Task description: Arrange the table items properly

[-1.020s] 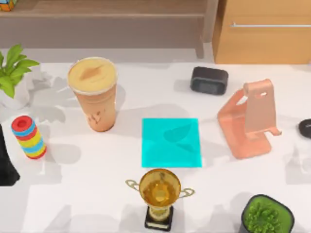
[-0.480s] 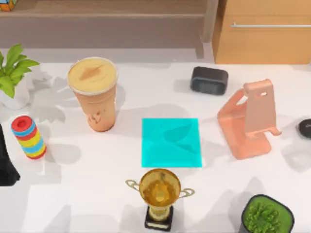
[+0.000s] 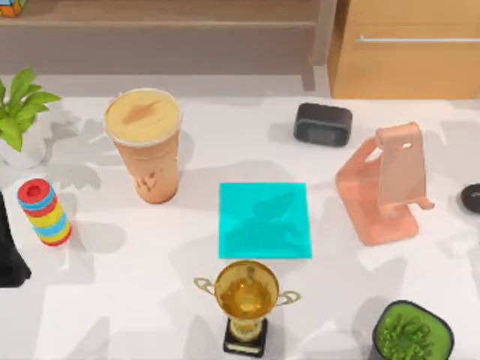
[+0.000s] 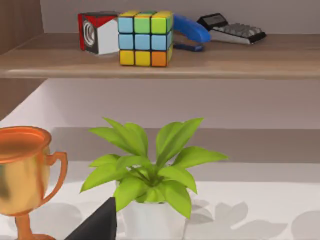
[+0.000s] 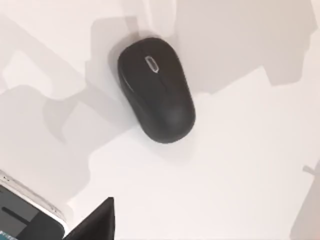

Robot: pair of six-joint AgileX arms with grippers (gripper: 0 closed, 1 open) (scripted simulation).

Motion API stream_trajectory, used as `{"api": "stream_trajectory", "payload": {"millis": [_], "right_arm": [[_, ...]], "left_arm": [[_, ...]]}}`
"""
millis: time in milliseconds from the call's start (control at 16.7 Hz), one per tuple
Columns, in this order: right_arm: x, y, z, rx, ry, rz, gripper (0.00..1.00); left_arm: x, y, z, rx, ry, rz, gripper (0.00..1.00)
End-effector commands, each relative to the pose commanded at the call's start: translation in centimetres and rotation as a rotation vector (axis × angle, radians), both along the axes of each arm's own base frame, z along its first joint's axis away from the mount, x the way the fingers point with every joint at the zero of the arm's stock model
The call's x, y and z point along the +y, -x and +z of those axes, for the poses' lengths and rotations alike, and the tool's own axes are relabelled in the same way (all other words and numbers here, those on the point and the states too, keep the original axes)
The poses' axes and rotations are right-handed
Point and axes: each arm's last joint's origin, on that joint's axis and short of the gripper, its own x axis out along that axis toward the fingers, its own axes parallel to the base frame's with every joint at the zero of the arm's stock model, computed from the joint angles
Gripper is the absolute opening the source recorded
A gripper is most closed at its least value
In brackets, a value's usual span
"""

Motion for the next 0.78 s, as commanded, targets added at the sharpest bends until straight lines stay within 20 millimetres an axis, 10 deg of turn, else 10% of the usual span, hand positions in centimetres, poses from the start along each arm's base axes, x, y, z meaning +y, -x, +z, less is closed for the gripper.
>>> {"api": "stream_trajectory", "payload": {"millis": [420, 780], "right_arm": [[-0.3, -8.0, -4.7, 0.358, 0.072, 0.326, 1.00], [-0.2, -9.5, -5.9, 0.424, 0.075, 0.411, 1.00]], "left_arm": [[0.0, 0.0, 0.0, 0.000, 0.000, 0.000, 1.00], [0.0, 0.0, 0.0, 0.000, 0.000, 0.000, 1.00]]}}
